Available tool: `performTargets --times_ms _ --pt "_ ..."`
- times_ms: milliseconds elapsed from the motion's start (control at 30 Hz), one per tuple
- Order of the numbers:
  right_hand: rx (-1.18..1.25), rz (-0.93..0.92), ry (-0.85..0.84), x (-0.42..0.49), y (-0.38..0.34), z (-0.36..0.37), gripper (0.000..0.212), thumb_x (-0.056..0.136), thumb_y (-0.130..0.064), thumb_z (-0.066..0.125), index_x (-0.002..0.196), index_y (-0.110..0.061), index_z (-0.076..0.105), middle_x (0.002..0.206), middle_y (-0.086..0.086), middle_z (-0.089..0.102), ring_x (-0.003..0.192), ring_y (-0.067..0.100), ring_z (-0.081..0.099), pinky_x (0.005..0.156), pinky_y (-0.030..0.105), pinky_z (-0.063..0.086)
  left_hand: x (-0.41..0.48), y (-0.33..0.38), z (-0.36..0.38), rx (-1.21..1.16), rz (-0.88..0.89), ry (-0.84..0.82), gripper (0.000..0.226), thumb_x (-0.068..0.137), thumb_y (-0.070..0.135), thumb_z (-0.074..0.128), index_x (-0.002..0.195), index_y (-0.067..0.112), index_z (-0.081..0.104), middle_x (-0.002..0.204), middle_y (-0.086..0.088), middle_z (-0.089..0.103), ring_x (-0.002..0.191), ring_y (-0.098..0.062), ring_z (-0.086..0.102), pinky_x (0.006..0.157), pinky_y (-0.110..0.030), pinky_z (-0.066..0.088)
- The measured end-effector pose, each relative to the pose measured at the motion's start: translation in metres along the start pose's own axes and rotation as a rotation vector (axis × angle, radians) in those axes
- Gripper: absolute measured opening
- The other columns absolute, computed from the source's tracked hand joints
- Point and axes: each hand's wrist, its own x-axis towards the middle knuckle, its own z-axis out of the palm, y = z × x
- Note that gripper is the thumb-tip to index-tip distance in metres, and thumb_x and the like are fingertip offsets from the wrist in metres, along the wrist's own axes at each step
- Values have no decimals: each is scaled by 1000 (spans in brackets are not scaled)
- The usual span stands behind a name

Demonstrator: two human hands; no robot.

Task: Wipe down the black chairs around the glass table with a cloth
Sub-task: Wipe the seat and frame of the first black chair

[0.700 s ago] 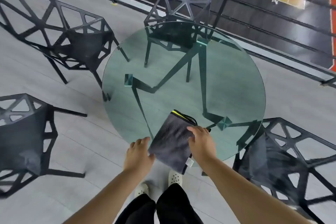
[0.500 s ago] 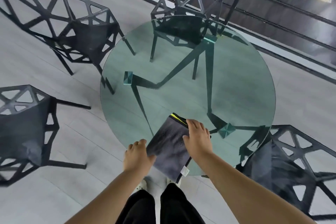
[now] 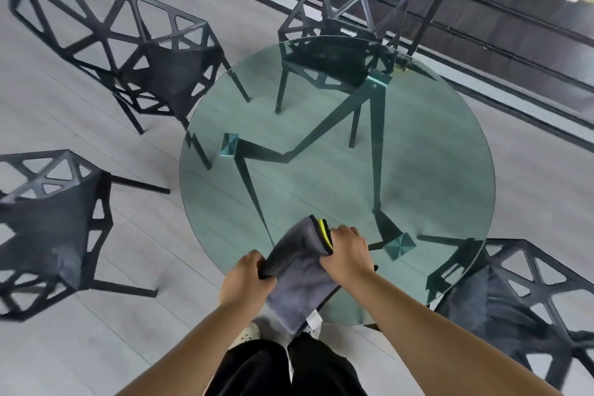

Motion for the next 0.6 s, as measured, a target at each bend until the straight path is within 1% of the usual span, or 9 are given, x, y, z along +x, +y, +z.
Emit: performTargets --times_ms 67,133,200,267,333,400,467,533,600 --pt "182 77 6 -9 0 -6 19 75 -14 59 82 -13 41 81 0 46 80 22 49 60 28 33 -2 4 -5 -134 -5 -7 15 78 15 59 82 19 46 69 1 53 58 -15 47 47 -25 30" --pt "297 130 18 -18 -4 -11 21 73 -15 58 77 -18 38 71 -2 46 67 21 48 51 28 32 -4 7 -14 -231 33 2 15 79 12 62 84 18 48 70 0 53 60 -14 47 49 -25 32" --pt "349 147 53 -30 -11 -15 20 73 -15 58 77 -20 39 70 -1 49 68 23 52 53 29 37 -8 8 -27 -297 86 19 15 80 11 63 87 17 51 74 2 55 64 -11 50 51 -22 35" --pt "387 160 106 -41 -24 -17 22 75 -14 57 91 -19 44 79 1 55 76 25 56 61 32 45 -12 4 -42 -341 128 34 15 80 10 65 88 18 53 76 4 57 67 -8 51 53 -20 37" --pt "428 160 149 -50 -42 -15 30 76 -13 57 103 -18 47 87 2 59 81 24 58 69 36 50 -15 -9 -57 -373 154 60 16 79 12 66 88 20 55 77 6 59 70 -7 53 55 -20 38" --pt "473 148 143 -57 -68 -11 25 75 -11 56 98 -16 50 83 2 59 77 23 58 67 35 49 -17 -29 -74 -420 163 94 16 79 13 67 87 22 56 77 7 60 71 -9 55 56 -20 39" --pt "508 137 116 -62 -101 -3 12 73 -9 54 83 -15 49 70 0 52 65 19 50 58 32 42 -21 -57 -94 -473 157 124 16 80 13 66 87 24 57 78 8 61 74 -12 56 58 -21 41" --pt "516 115 107 -69 -142 8 12 73 -6 54 74 -14 45 63 -2 44 58 16 41 53 29 34 -25 -92 -117 -534 133 154 17 81 11 64 87 25 57 80 8 61 78 -16 58 60 -21 43" --pt "516 74 103 -76 -189 26 13 72 -5 55 72 -13 44 60 -3 42 56 15 38 51 27 32 -29 -134 -143 -596 94 194 17 82 10 63 91 24 58 81 7 61 80 -16 59 61 -19 44"
